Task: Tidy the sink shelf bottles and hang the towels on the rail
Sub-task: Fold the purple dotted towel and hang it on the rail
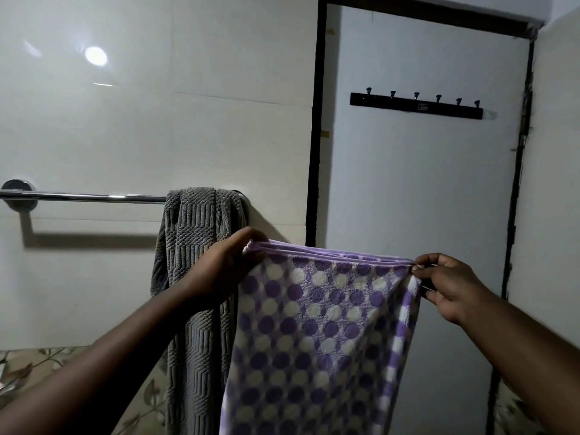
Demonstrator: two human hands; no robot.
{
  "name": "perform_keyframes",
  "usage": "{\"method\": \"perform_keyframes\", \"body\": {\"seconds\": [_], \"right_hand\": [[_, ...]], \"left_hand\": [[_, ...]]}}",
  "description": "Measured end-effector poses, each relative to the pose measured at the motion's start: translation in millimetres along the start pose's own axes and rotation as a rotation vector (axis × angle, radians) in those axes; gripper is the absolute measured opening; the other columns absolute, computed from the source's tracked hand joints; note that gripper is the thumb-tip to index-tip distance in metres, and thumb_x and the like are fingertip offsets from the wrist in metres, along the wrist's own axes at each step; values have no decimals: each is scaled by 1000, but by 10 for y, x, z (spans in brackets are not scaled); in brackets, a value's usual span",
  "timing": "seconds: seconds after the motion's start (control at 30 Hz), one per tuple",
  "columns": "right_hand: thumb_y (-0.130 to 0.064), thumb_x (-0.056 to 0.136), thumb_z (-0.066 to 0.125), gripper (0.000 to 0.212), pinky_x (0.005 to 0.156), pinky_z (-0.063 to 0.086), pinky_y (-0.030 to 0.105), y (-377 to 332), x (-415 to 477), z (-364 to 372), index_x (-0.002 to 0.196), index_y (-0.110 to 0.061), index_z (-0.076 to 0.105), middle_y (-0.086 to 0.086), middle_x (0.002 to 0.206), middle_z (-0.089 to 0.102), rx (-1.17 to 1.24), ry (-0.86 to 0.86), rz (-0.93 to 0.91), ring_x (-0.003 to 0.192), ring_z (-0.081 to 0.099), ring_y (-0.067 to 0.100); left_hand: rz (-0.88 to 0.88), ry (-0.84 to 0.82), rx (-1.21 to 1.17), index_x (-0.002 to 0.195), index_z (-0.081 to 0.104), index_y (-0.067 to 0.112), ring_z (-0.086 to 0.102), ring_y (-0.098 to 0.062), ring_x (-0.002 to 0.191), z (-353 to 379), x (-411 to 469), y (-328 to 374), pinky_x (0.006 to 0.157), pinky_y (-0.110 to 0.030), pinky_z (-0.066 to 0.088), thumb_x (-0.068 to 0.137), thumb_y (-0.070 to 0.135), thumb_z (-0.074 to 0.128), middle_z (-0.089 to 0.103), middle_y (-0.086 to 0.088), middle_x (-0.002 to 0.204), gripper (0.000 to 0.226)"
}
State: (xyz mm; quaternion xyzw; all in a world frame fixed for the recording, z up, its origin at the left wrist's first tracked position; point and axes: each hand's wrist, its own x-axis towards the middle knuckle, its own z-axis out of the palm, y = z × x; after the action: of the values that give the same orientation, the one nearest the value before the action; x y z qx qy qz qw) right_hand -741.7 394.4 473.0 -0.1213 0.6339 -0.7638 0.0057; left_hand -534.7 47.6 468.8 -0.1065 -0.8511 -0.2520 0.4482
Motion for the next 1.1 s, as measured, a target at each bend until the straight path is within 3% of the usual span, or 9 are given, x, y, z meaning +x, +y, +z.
{"method": "perform_keyframes", "body": {"seconds": [0.13, 0.27, 0.5, 0.63, 0.7, 0.77, 0.87, 0.97, 1.1], "right_hand": [[14, 89, 62, 27, 63, 53, 35, -89, 18, 2, 81, -11, 63, 9, 82, 64, -10, 14, -28, 72, 62, 23], [12, 88, 65, 28, 64, 54, 34, -221, 9, 42, 77, -13, 61, 8, 79, 63, -26, -1, -86, 70, 62, 22], [15, 88, 63, 32, 66, 54, 33, -290, -37, 74, 76, -14, 57, 9, 77, 61, -77, -33, -89, 67, 59, 21], [15, 87, 62, 35, 63, 57, 33, -318, -29, -77, 73, -17, 60, 7, 74, 67, -2, -177, -78, 67, 66, 20], [15, 87, 60, 37, 58, 59, 29, -279, -32, -131, 71, -19, 60, 4, 71, 69, 104, -239, -63, 63, 69, 17], [16, 87, 61, 36, 55, 58, 27, -112, -25, -80, 72, -17, 57, 7, 72, 65, -7, -164, -35, 62, 64, 18], [12, 89, 65, 31, 65, 54, 33, 203, -7, 72, 73, -13, 56, 12, 78, 61, -210, 33, -33, 66, 57, 21], [10, 85, 70, 26, 65, 49, 33, 307, 6, 120, 74, -11, 61, 13, 79, 63, -227, 117, -111, 66, 56, 23], [6, 80, 73, 21, 70, 51, 33, 351, -106, 242, 75, -13, 64, 14, 84, 69, -294, 213, -219, 69, 59, 24]], "left_hand": [[-48, -128, 26, 93, 65, 35, 53, 3, 63, 19, -60, -96, 56, -20, 45, 89, 58, 66, 65, 14, 75, 24], [-335, -237, 113, 72, 63, 32, 56, -15, 68, -2, -76, -171, 62, -30, 47, 98, 27, 65, 60, 11, 64, 27], [-263, -168, -39, 65, 53, 30, 39, -6, 55, -118, -204, 53, 49, -25, 29, 104, 27, 56, 47, 13, 58, 39], [-388, -8, -282, 64, 65, 26, 52, -10, 64, -251, -38, 38, 55, -24, 42, 94, 35, 57, 60, 12, 60, 33], [-217, 95, -53, 72, 63, 32, 50, -1, 59, -280, -2, 38, 53, -18, 40, 97, 52, 50, 61, 14, 63, 35], [-91, -6, 186, 79, 64, 39, 47, 0, 55, -173, 24, 54, 51, -17, 38, 102, 56, 43, 61, 17, 64, 36], [-225, -152, 145, 82, 71, 20, 47, -8, 61, 67, 43, 13, 57, -27, 39, 104, 39, 48, 58, 9, 67, 37], [-429, -97, -150, 76, 71, 18, 40, -4, 44, 158, -11, -19, 42, -19, 30, 105, 35, 50, 52, 9, 54, 40], [-668, -72, -394, 91, 66, -1, 43, -16, 37, 335, -117, 119, 37, -18, 32, 105, 37, 50, 53, -15, 61, 44]]}}
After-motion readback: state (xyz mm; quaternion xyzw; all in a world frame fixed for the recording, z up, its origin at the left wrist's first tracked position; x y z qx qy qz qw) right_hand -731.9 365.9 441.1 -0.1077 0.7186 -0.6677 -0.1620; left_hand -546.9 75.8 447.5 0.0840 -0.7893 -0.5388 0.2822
